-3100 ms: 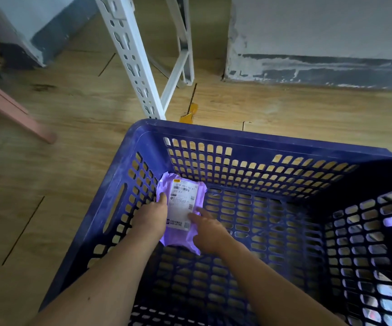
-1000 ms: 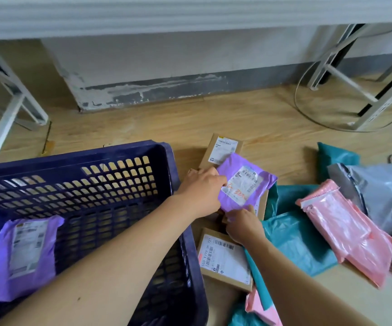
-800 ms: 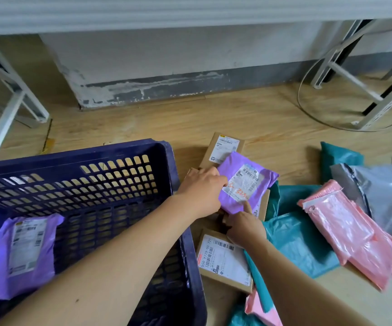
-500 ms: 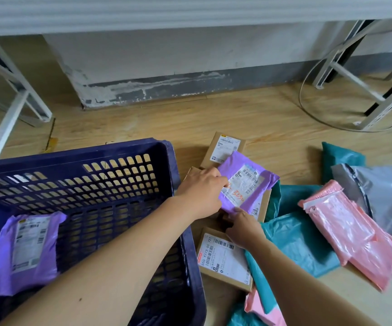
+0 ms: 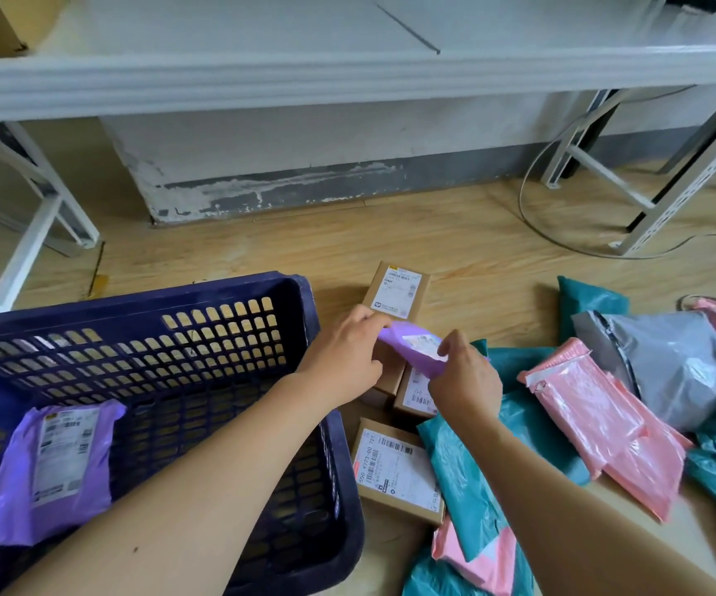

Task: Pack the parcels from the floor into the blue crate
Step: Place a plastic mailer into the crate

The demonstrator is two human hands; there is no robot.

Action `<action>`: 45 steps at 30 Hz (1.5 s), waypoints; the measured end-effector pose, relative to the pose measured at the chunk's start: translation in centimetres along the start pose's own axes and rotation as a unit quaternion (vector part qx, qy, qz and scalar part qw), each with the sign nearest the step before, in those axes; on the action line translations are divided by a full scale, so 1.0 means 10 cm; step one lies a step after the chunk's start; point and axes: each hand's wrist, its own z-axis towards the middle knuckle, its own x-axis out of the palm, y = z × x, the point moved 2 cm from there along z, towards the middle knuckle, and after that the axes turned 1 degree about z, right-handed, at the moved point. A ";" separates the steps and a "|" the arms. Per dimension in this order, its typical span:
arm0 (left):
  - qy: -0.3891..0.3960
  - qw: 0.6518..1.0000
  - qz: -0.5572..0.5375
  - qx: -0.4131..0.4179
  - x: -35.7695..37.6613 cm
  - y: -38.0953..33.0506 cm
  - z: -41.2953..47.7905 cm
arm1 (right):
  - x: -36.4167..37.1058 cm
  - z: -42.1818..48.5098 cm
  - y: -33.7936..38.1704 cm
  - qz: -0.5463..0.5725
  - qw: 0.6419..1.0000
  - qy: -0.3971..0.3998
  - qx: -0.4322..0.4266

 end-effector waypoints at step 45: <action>-0.167 0.820 -0.309 -0.451 -1.13 2.16 -2.12 | 0.38 -1.37 2.55 0.286 0.910 0.282 -0.102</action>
